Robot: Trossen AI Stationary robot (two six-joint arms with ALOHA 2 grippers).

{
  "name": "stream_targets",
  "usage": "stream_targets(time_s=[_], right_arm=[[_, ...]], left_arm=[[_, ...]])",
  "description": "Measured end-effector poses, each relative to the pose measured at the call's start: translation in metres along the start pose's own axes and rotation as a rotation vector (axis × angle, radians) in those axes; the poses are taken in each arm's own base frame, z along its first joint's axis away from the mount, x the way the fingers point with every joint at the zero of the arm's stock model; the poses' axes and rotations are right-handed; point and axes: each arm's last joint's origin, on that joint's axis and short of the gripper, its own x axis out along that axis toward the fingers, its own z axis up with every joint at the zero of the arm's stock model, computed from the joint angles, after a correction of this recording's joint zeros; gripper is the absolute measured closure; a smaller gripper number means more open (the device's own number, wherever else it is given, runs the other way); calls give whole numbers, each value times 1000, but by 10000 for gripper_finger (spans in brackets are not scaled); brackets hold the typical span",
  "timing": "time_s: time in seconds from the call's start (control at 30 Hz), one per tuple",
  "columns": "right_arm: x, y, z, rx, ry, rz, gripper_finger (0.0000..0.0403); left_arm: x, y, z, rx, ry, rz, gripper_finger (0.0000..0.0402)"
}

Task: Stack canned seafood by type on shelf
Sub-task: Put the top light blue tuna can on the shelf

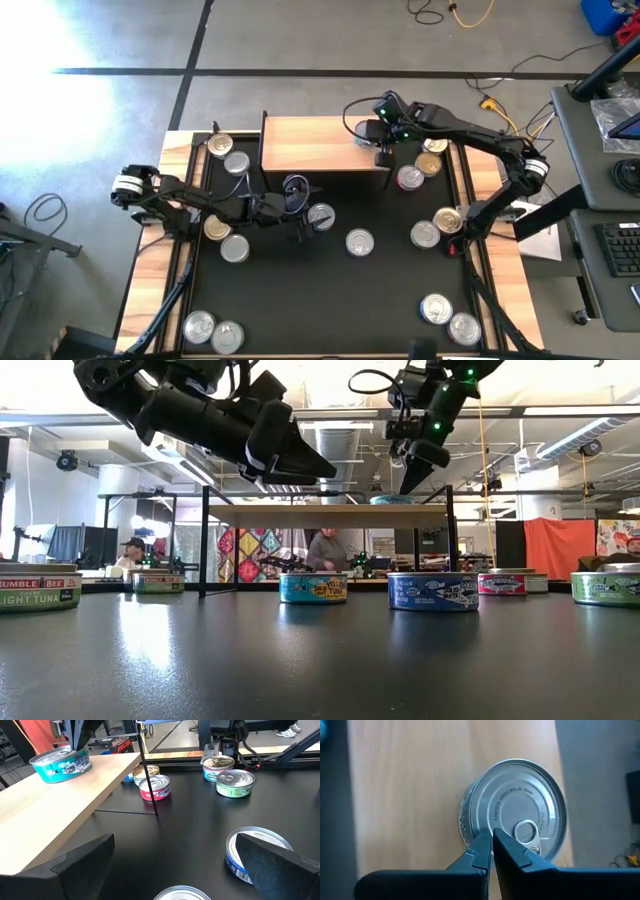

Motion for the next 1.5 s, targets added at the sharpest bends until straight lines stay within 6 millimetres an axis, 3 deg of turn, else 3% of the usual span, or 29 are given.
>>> stream_targets(time_s=[0.3,0.73,1.5], right_arm=[[1,-7,4,13,-58,-44,390],[26,-26,-3,74,-45,-74,390],[24,-30,-4,50,1,-115,390]], left_arm=[[0,0,0,1,-1,0,2],[0,0,0,1,-1,0,2],[0,0,-2,-19,23,-5,2]])
